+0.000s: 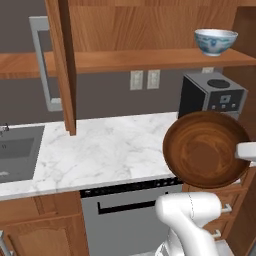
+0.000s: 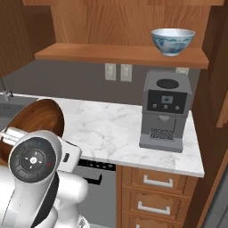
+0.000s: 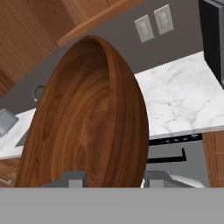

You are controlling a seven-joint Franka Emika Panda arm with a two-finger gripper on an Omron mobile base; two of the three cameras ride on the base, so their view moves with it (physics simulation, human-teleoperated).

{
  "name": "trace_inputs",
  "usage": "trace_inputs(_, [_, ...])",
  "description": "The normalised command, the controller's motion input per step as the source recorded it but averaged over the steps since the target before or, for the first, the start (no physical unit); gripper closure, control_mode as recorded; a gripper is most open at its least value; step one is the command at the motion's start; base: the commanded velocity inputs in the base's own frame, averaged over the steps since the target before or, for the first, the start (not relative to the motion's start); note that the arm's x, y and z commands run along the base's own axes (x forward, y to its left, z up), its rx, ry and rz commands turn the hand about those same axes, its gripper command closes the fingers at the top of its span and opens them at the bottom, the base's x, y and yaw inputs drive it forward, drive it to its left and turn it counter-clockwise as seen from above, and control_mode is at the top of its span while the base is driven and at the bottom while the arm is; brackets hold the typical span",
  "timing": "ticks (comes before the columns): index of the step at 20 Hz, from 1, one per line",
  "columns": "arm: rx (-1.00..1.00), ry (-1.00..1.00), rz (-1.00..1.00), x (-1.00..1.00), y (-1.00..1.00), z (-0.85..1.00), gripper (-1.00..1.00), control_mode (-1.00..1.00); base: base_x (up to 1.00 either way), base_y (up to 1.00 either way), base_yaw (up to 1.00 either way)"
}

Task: Move the bowls from the cabinet to the plates on the dining table.

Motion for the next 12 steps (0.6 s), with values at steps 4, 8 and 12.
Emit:
trace_inputs(4, [0.0,0.0,0.0,0.0,0.0,0.0,1.0,1.0,-0.27,0.05,0.04])
trace_inputs(8, [0.0,0.0,0.0,0.0,0.0,0.0,1.0,1.0,0.0,0.0,0.0])
trace_inputs(12, [0.0,0.0,0.0,0.0,0.0,0.0,1.0,1.0,0.0,0.0,0.07])
